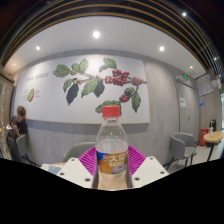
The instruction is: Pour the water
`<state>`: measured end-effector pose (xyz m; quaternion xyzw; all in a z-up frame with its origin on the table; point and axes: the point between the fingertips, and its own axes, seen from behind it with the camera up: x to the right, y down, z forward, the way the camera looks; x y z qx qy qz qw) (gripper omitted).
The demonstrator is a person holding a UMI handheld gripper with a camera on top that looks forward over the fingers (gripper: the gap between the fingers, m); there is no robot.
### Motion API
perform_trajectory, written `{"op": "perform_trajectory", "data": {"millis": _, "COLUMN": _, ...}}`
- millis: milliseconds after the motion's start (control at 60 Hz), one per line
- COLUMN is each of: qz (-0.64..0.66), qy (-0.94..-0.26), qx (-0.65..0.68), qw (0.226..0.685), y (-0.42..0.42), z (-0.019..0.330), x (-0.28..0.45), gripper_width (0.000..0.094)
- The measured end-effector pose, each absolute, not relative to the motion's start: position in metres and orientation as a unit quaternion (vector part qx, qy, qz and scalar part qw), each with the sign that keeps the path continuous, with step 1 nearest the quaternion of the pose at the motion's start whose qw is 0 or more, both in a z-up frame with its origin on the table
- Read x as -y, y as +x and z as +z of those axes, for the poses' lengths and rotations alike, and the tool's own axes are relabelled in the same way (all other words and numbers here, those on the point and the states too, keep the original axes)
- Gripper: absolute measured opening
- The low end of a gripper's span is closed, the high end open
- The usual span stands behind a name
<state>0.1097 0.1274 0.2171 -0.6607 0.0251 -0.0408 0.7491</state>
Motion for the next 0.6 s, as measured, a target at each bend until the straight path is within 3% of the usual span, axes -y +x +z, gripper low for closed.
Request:
{"op": "perform_trajectory", "data": {"millis": 183, "qz": -0.038, "qy": -0.71, "qx": -0.007, "qw": 0.704, "y": 0.133, "z": 0.153, "x": -0.149, "gripper_width": 0.038}}
{"op": "perform_trajectory", "data": {"millis": 450, "qz": -0.021, "qy": -0.707, "qx": -0.024, "qw": 0.706, "y": 0.128, "z": 0.148, "x": -0.137, "gripper_width": 0.0381}}
{"op": "perform_trajectory", "data": {"millis": 550, "qz": -0.022, "qy": -0.717, "qx": -0.024, "qw": 0.697, "y": 0.129, "z": 0.149, "x": -0.139, "gripper_width": 0.0548}}
{"op": "perform_trajectory", "data": {"millis": 600, "qz": -0.028, "qy": -0.731, "qx": -0.018, "qw": 0.681, "y": 0.131, "z": 0.142, "x": -0.138, "gripper_width": 0.0724}}
